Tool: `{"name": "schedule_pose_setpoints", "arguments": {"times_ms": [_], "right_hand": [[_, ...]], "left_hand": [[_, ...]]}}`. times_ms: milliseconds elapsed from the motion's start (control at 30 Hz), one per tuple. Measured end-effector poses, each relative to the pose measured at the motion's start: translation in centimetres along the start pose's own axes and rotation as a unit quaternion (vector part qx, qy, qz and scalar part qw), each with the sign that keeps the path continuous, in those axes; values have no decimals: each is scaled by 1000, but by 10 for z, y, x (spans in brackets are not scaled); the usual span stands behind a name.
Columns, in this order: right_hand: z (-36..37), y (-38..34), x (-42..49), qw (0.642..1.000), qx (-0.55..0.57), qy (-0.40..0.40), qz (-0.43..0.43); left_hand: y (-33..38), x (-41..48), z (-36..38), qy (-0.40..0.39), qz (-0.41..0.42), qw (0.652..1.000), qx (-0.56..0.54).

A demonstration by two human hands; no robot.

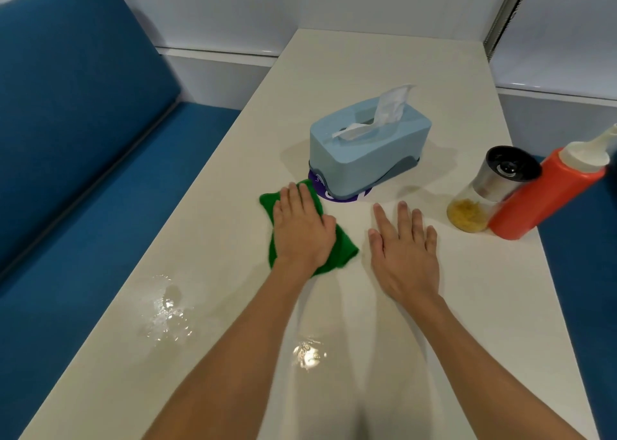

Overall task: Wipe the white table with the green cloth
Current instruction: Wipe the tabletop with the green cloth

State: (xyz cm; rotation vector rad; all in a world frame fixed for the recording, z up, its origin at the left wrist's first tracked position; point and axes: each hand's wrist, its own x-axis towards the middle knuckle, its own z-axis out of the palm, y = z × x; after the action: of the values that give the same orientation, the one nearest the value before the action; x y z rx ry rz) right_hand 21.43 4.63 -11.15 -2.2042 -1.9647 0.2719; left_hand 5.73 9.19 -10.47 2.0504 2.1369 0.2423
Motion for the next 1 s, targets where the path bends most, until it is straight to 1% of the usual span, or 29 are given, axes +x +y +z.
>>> {"name": "schedule_pose_setpoints", "arguments": {"times_ms": [33, 100, 167, 233, 267, 333, 433, 567, 633, 667, 700, 800, 867, 933, 1000], "right_hand": [[0, 0, 0, 1000, -3, -3, 2], [-1, 1, 0, 1000, -8, -10, 3], [-2, 1, 0, 1000, 0, -11, -1], [-2, 2, -1, 1000, 7, -12, -1], [-2, 3, -1, 1000, 6, -13, 1], [0, 3, -1, 1000, -2, -10, -1], [1, 1, 0, 1000, -1, -5, 1], [1, 1, 0, 1000, -7, -7, 3], [0, 1, 0, 1000, -10, -9, 3], [0, 1, 0, 1000, -11, -12, 2], [0, 1, 0, 1000, -11, -14, 1], [-1, 1, 0, 1000, -8, -15, 1], [-2, 1, 0, 1000, -3, -16, 2], [-5, -3, 2, 1000, 3, -12, 12], [-6, -14, 7, 999, 9, -6, 37]], "left_hand": [[9, -9, 4, 3, 18, 1000, -6], [16, -35, 8, 6, 87, 996, -25], [5, -57, 6, 0, 159, 987, -37], [-17, -64, 0, -12, 197, 980, -32], [-28, -62, -3, -17, 199, 980, -28], [-49, -52, -8, -10, 177, 984, -17], [-61, -20, -11, 2, 110, 994, -7], [-31, 25, -7, -2, -3, 1000, -13], [-13, 26, -1, 6, -30, 999, -19], [-10, 19, 0, 11, -23, 1000, -17], [-10, 8, 1, 12, 0, 1000, -14], [-33, -31, -3, -4, 128, 992, -18], [-60, -41, -12, -27, 184, 982, -4], [-87, -31, -22, -26, 192, 981, 8], [-106, -5, -28, -22, 167, 986, 13]]}}
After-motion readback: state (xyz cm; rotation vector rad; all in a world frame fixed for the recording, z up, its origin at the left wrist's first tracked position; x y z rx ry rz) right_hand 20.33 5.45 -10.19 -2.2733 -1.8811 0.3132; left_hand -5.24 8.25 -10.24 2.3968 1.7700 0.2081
